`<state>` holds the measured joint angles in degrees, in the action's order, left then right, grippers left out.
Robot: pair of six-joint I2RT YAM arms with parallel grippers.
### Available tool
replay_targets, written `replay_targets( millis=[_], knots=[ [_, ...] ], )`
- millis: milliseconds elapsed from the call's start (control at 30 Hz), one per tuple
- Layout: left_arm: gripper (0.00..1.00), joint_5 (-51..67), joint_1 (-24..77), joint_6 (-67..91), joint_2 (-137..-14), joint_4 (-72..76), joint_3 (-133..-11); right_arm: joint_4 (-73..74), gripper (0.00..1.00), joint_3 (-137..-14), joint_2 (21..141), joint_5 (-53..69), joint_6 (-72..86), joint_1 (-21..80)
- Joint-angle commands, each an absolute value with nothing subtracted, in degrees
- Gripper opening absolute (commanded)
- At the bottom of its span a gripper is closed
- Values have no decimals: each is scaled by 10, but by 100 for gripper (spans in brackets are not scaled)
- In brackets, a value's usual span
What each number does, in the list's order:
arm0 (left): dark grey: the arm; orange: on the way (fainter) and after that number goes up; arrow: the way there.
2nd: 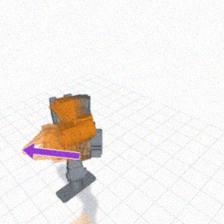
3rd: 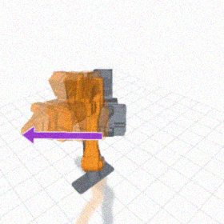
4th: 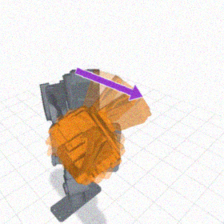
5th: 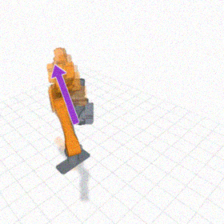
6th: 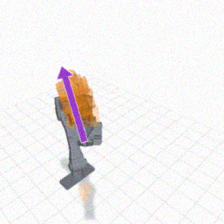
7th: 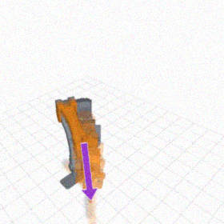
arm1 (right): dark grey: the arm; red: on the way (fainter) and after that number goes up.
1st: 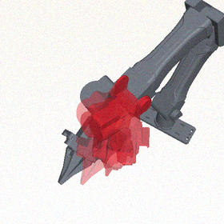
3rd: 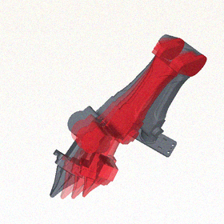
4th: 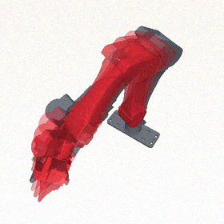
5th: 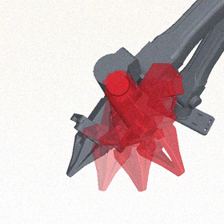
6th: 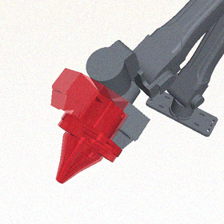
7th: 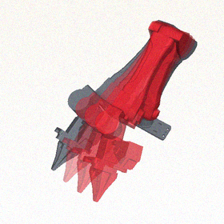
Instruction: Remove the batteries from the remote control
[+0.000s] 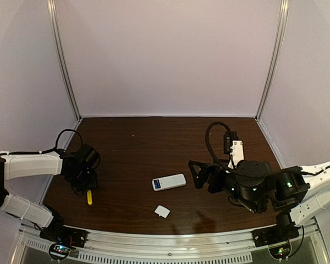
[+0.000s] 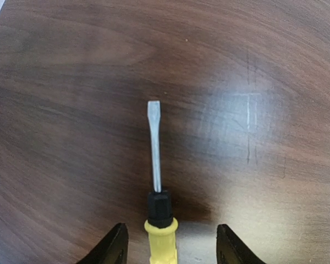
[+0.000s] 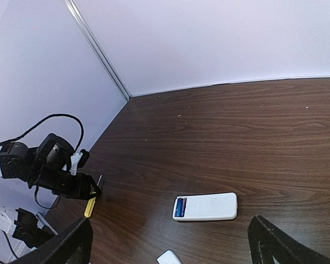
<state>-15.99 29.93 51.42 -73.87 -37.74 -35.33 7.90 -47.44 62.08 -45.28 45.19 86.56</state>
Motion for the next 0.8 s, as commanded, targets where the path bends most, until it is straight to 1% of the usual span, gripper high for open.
replay_targets(
  millis=[0,333,400,533,767],
  knots=[
    [56,-154,292,492,-755,-346,-353,77,100,-475,609,-453,443,868],
    [49,-156,272,488,-776,-321,-334,69,100,-472,608,-449,436,868],
    [45,-153,272,485,-780,-319,-334,68,100,-472,608,-448,435,868],
    [33,-147,270,482,-785,-311,-331,68,100,-471,608,-449,435,868],
    [16,-134,270,484,-773,-305,-329,67,100,-469,607,-452,435,868]
  ],
)
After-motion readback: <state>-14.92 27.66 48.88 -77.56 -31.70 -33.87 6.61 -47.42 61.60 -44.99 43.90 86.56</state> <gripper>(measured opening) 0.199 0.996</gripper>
